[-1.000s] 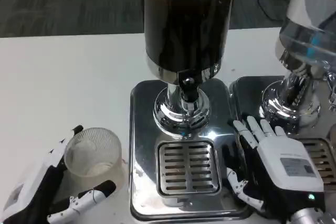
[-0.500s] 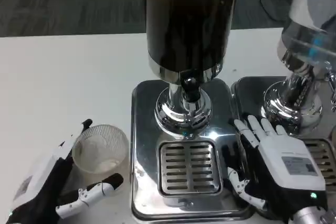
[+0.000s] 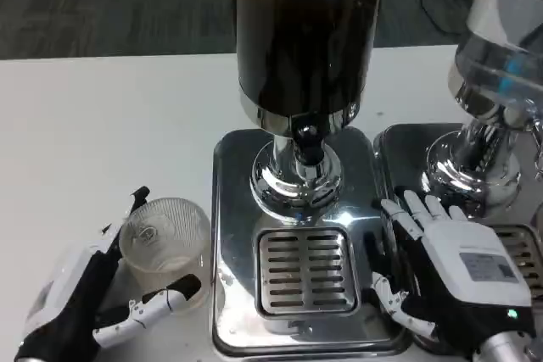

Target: Grasp the cup under the faucet to collect the drink, then remove the cup.

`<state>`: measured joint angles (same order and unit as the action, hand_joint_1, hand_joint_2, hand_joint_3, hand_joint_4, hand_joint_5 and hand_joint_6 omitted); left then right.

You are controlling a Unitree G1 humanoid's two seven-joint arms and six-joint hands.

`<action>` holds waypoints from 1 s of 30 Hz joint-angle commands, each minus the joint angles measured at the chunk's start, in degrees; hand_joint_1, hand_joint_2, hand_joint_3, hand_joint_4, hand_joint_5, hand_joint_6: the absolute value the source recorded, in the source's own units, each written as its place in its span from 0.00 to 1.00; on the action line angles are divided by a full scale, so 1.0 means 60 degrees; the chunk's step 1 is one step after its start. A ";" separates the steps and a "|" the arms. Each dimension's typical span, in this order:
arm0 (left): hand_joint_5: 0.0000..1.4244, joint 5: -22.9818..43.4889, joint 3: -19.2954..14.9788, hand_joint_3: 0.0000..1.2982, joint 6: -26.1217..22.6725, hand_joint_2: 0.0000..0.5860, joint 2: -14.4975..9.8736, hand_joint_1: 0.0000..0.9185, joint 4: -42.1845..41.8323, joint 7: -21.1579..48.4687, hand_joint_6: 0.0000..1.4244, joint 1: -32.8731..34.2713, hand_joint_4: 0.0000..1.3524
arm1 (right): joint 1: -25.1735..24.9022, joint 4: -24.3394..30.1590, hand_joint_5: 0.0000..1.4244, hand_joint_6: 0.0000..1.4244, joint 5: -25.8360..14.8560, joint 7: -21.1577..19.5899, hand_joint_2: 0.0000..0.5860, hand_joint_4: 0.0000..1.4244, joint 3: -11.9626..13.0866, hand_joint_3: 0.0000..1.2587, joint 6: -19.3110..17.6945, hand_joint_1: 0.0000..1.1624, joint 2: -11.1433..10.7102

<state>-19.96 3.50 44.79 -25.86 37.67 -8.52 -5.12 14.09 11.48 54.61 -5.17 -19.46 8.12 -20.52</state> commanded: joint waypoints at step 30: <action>0.47 -0.1734 -0.0207 0.29 0.0739 0.27 0.0305 0.59 -0.0337 -0.3428 0.43 -0.0186 0.32 | -0.0148 -0.0040 0.00 0.00 -0.0243 -0.0048 0.86 0.00 0.0165 0.13 -0.0237 0.33 -0.0034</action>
<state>-29.62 2.77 48.79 -24.16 37.07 -26.88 -6.21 13.74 11.63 53.52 -5.18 -18.79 7.15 -20.72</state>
